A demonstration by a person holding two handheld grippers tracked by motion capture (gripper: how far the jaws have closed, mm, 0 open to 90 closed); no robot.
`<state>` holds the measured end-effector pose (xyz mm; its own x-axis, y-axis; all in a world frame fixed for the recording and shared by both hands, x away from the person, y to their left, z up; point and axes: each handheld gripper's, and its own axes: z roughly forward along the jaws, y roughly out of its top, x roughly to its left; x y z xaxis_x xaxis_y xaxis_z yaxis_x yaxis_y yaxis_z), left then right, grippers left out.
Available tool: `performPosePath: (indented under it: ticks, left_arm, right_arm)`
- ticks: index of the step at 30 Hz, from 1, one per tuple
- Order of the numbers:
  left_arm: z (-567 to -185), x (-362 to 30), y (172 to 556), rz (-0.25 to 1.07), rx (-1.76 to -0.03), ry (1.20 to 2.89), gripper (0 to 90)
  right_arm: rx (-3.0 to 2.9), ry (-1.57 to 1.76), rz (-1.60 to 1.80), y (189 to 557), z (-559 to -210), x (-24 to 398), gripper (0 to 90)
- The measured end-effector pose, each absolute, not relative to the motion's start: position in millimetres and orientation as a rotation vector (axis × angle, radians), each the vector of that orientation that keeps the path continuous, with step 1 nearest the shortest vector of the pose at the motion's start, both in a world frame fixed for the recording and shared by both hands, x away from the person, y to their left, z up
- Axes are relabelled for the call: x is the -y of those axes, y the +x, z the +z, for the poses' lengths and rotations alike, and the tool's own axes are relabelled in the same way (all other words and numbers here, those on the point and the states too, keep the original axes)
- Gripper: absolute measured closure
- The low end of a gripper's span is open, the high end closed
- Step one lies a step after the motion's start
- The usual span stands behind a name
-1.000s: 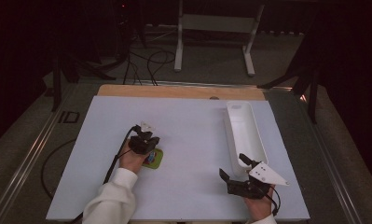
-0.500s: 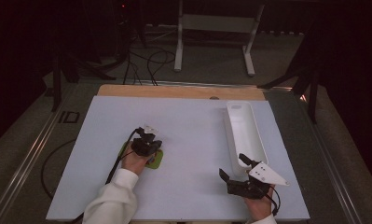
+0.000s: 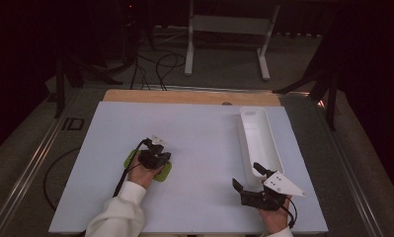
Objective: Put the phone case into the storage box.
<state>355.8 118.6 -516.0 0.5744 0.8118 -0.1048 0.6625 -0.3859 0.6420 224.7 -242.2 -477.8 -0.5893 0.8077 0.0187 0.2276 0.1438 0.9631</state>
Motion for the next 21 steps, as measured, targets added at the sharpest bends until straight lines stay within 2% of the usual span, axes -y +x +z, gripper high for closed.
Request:
performPosePath:
  ticks: [21]
  left_arm:
    - [-513, -147, 312, 0.293, -1.210, 2.152, 89.6]
  right_arm:
    - [-1.907, 0.985, 1.468, 230, -477, 243, 8.7]
